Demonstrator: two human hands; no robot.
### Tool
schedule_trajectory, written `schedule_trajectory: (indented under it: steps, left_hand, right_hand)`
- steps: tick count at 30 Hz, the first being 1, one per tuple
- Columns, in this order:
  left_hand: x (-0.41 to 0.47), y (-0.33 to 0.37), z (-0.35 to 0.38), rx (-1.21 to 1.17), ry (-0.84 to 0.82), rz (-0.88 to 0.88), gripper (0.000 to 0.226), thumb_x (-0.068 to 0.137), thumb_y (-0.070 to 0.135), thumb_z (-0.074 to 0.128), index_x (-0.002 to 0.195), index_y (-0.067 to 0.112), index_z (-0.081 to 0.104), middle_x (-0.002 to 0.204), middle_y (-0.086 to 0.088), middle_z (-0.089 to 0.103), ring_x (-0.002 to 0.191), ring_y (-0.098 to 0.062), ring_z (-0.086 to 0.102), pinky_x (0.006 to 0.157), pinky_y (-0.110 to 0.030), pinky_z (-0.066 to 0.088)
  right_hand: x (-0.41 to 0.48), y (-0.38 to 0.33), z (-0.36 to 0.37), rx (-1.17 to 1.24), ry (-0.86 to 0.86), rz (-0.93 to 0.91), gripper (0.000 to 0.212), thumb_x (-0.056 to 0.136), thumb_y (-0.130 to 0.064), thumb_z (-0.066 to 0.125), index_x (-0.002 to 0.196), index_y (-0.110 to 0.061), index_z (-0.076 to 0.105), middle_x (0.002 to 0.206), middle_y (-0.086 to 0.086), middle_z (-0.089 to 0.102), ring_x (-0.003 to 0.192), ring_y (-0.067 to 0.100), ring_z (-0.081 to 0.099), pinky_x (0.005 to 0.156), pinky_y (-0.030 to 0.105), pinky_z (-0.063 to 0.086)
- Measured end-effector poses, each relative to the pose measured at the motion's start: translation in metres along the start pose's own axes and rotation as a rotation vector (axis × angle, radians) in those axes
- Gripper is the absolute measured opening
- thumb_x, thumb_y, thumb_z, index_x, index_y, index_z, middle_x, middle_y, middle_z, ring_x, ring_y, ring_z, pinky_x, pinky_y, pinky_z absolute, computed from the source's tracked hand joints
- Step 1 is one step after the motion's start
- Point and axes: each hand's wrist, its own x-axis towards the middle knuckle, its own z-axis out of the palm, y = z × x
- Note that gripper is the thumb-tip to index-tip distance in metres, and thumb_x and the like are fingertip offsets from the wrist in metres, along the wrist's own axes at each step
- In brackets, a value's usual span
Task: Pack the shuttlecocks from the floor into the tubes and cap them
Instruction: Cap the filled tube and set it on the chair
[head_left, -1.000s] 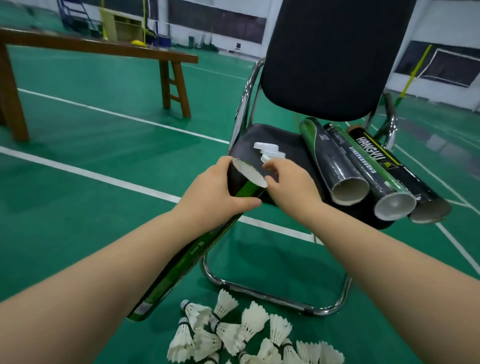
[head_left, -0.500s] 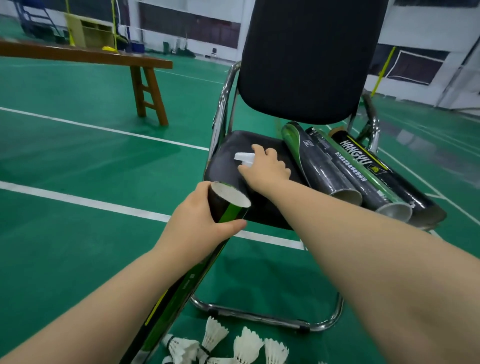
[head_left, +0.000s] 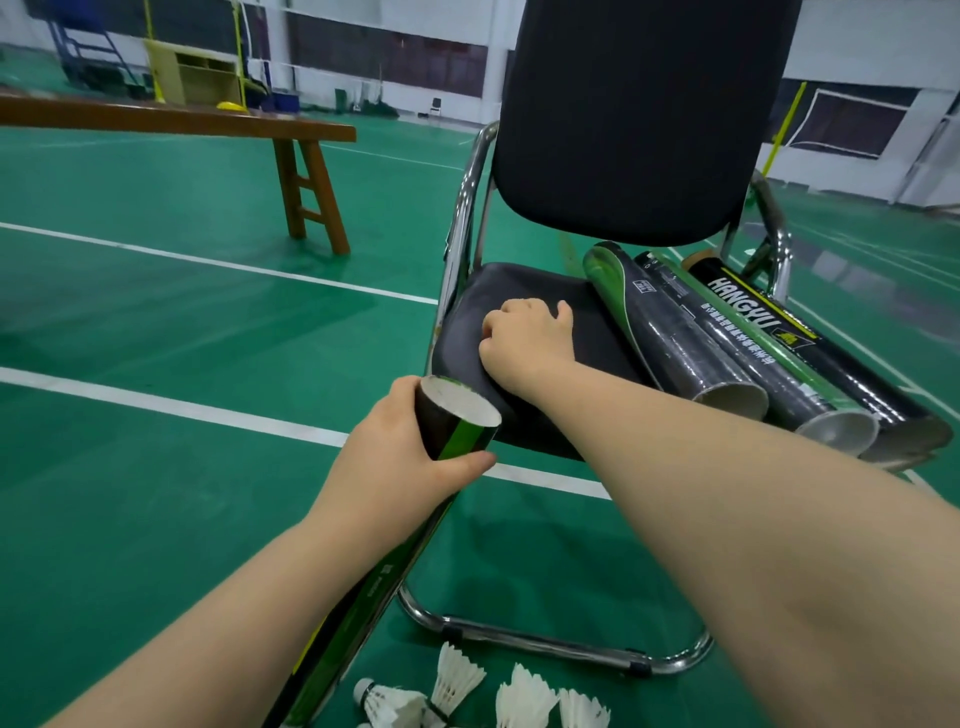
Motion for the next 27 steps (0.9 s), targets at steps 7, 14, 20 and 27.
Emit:
schedule_trajectory:
  steps: [7,14,20,27]
  left_hand:
    - [-0.003,0.000,-0.005,0.008,0.013,0.010,0.054,0.065,0.044,0.078,0.101,0.032,0.039,0.095,0.014,0.053,0.086,-0.010,0.049,0.071,-0.023,0.035]
    - [-0.006,0.010,-0.004,-0.006,0.005,0.019,0.054,0.066,0.044,0.077,0.102,0.031,0.038,0.096,0.013,0.052,0.087,-0.011,0.049,0.072,-0.023,0.035]
    - [-0.015,0.019,0.002,-0.010,-0.025,0.036,0.054,0.066,0.044,0.077,0.103,0.032,0.039,0.099,0.011,0.054,0.090,-0.012,0.049,0.073,-0.023,0.036]
    - [-0.045,0.038,0.008,-0.049,-0.059,0.123,0.054,0.064,0.042,0.078,0.100,0.035,0.038,0.092,0.022,0.052,0.087,-0.007,0.052,0.067,-0.020,0.040]
  right_hand:
    - [-0.009,0.001,-0.013,-0.086,0.136,-0.186,0.026,0.087,-0.010,0.047,0.109,-0.020,0.056,0.108,0.006,0.055,0.105,0.029,0.053,0.109,0.047,0.018]
    - [-0.033,0.003,-0.030,0.377,0.401,-0.137,0.020,0.092,-0.005,0.042,0.106,-0.015,0.054,0.109,0.007,0.056,0.083,0.028,0.047,0.071,0.032,0.031]
    - [-0.086,0.004,-0.064,1.123,0.566,0.141,0.017,0.095,-0.011,0.042,0.103,-0.026,0.044,0.081,-0.012,0.050,0.073,0.004,0.049,0.061,0.012,0.038]
    - [-0.146,0.009,-0.075,1.358,0.125,0.186,0.015,0.088,-0.015,0.056,0.094,-0.017,0.070,0.101,0.001,0.068,0.094,0.018,0.059,0.075,0.027,0.048]
